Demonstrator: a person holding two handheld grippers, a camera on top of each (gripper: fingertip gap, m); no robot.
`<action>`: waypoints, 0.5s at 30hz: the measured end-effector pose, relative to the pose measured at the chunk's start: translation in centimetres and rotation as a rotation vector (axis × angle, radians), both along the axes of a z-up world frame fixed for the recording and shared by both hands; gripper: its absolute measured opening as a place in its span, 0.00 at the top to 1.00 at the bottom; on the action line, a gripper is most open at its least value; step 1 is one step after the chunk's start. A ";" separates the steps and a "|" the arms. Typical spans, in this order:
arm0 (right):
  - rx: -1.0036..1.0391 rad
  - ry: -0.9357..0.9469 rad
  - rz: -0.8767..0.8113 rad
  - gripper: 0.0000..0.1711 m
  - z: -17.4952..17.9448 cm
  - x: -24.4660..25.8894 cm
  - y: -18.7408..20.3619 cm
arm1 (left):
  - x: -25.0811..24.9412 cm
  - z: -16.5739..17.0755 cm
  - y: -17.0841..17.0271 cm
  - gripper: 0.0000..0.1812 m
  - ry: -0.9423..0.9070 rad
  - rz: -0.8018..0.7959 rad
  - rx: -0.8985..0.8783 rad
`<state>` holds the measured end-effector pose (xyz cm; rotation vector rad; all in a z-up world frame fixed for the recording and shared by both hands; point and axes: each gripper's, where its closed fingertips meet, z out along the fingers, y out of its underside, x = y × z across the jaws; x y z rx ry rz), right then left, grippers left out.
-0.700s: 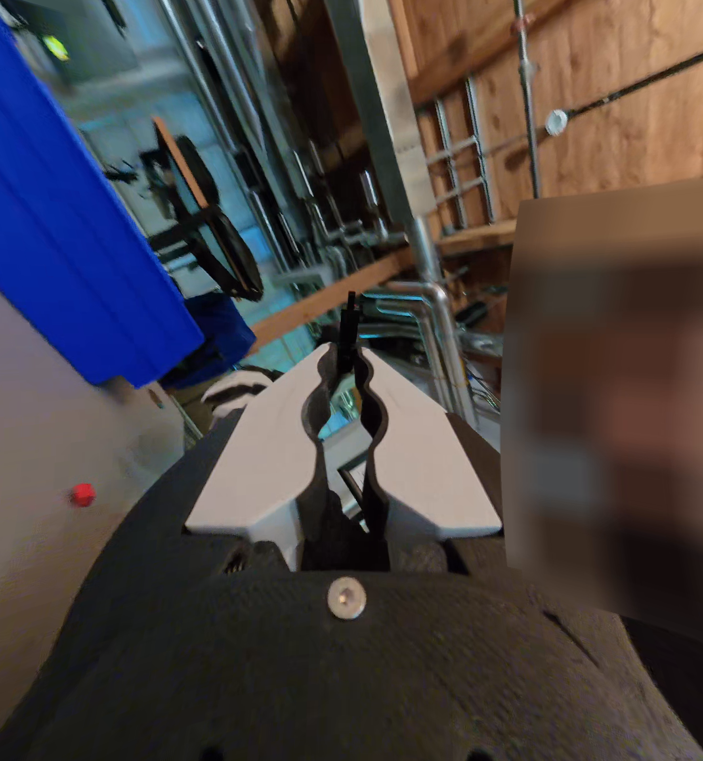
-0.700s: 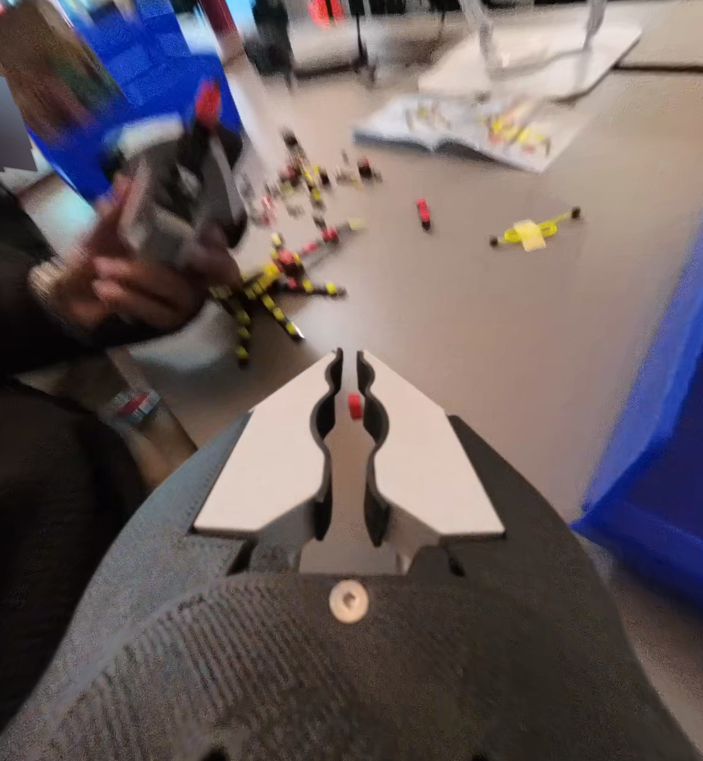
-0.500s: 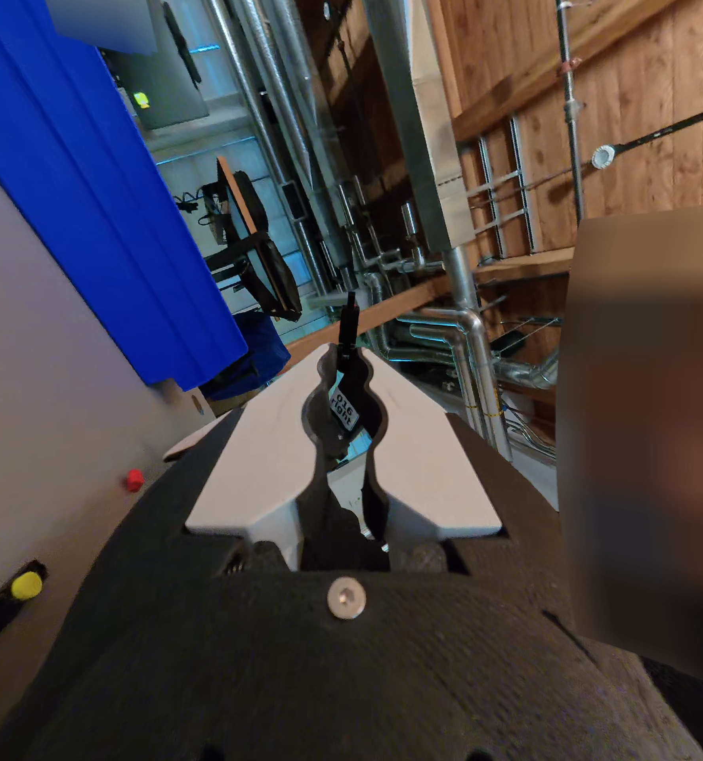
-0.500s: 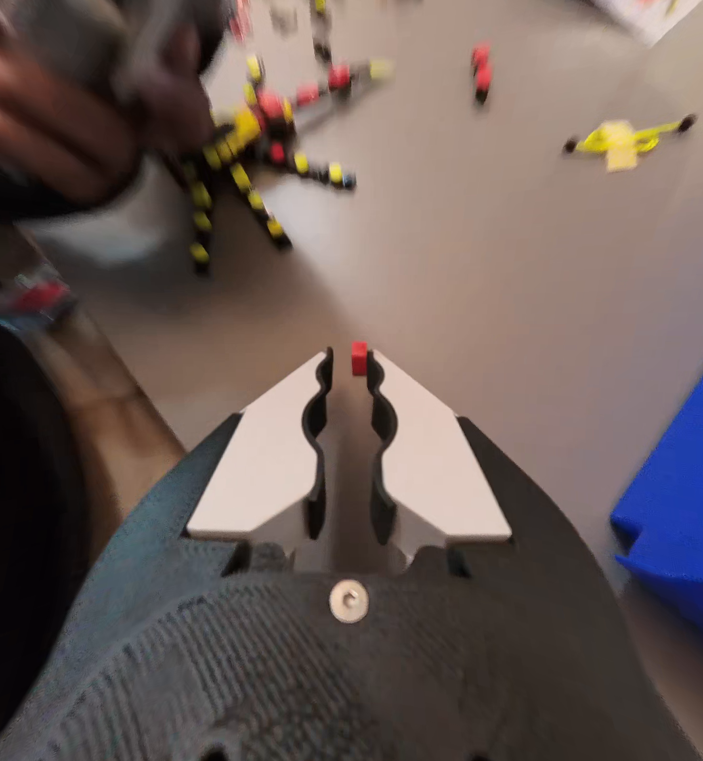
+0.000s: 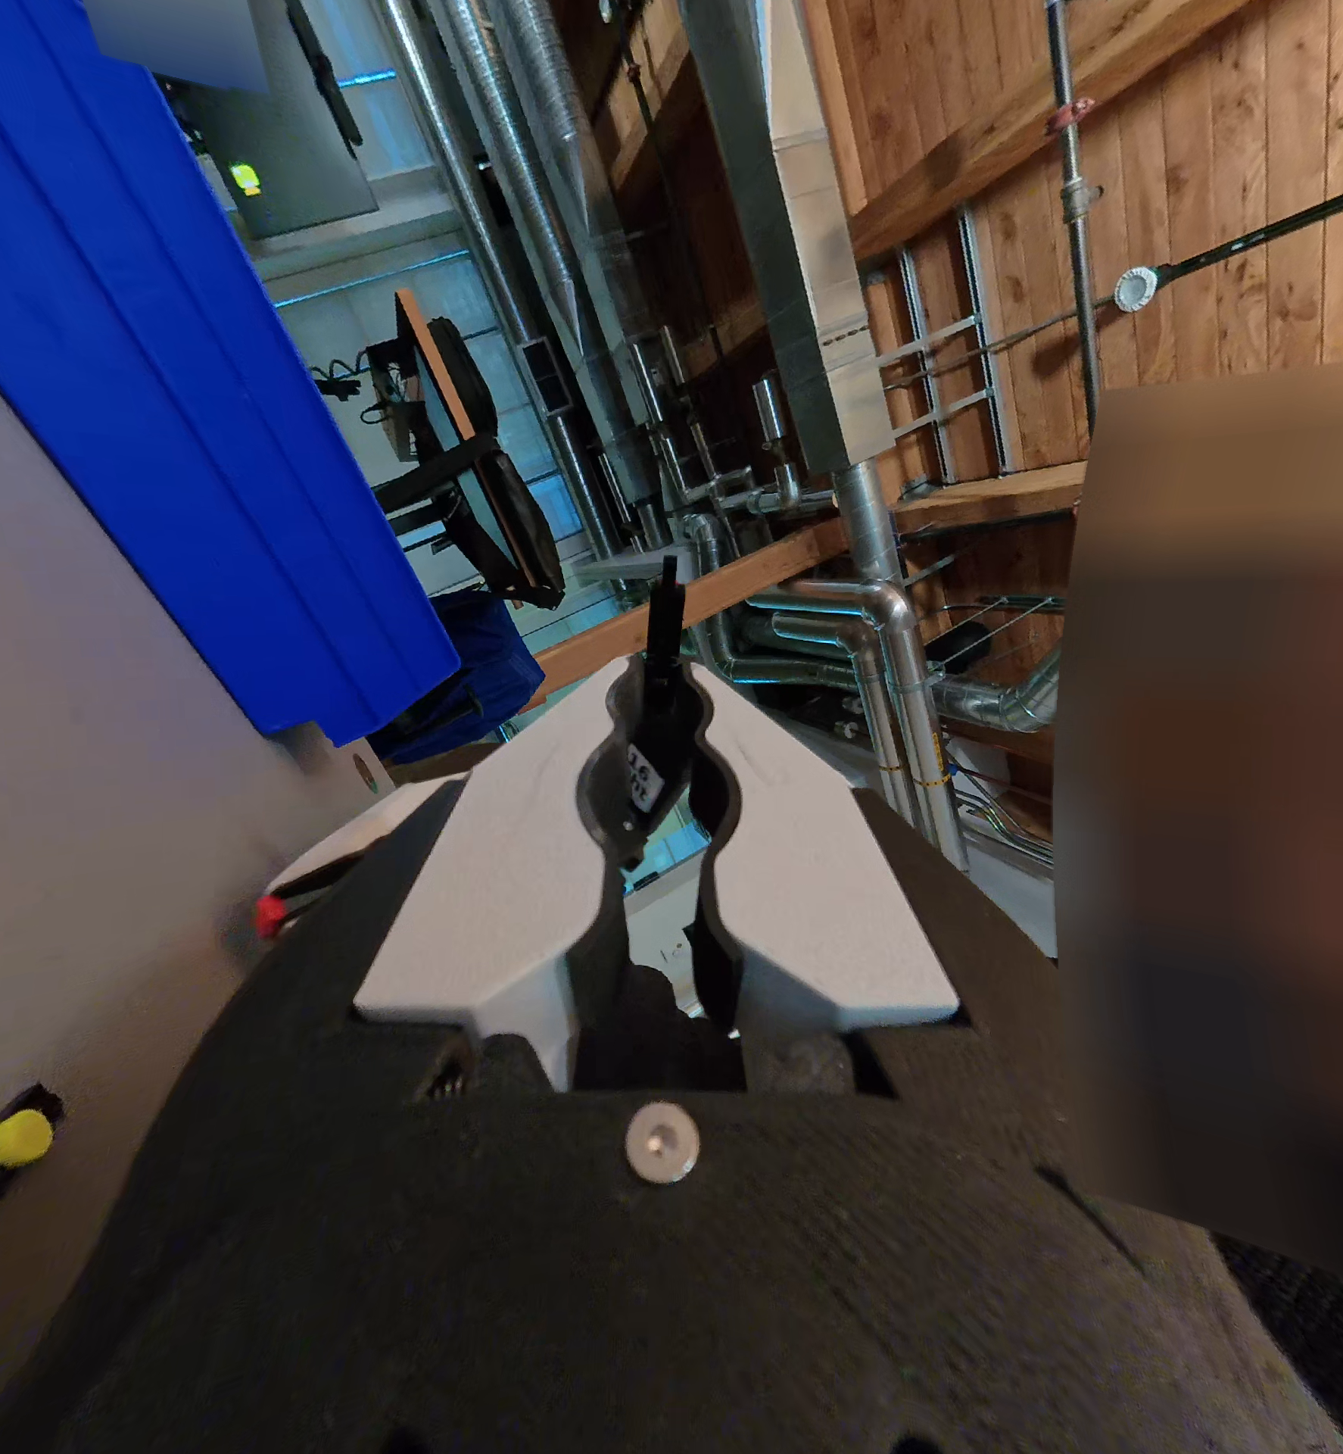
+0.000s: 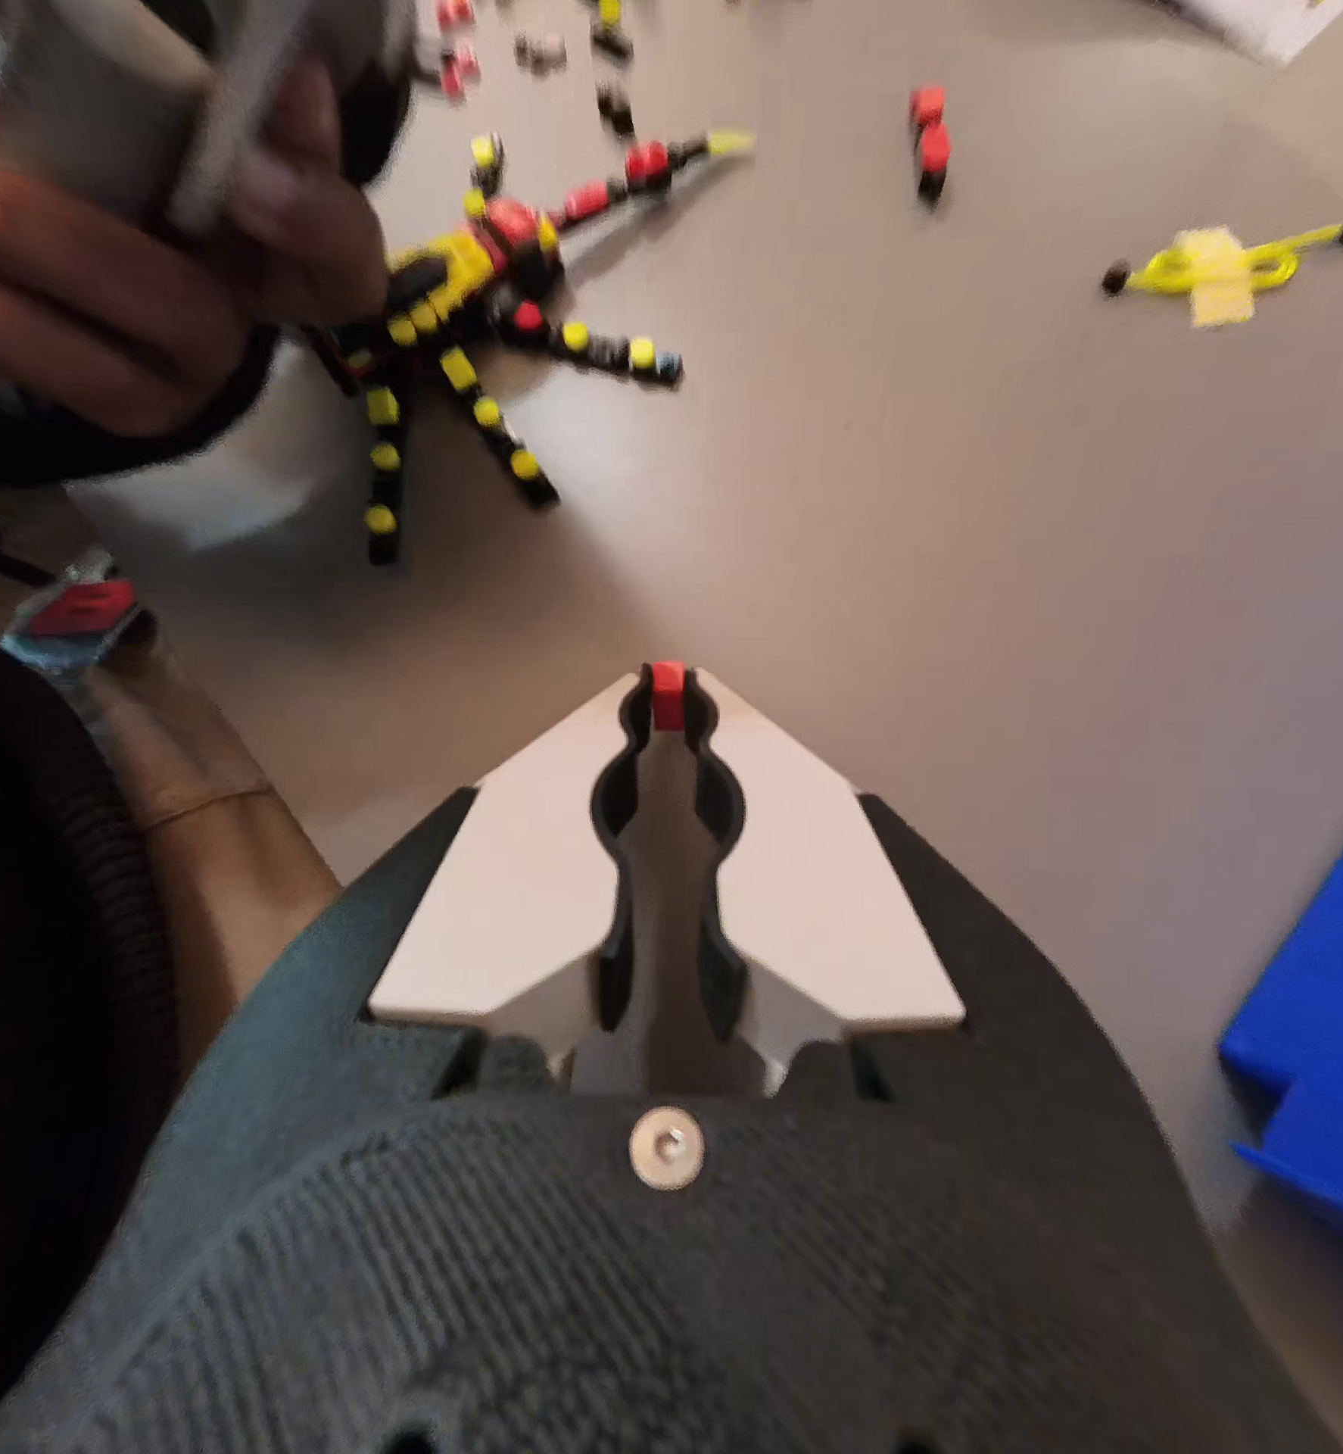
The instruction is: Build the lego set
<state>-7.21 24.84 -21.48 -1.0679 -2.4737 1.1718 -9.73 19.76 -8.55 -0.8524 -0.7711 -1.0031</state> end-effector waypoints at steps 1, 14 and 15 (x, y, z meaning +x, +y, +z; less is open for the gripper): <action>-0.054 0.030 -0.011 0.97 1.3 -0.2 -0.3 | -0.1 -0.1 0.0 0.96 -0.001 0.007 -0.004; -1.075 -0.085 -0.129 0.97 13.0 -0.1 -2.5 | 2.6 0.3 2.0 0.96 0.053 0.005 -0.016; -1.094 -0.114 -0.124 0.97 12.8 -0.1 -2.7 | 2.8 0.4 2.1 0.96 0.060 0.006 -0.018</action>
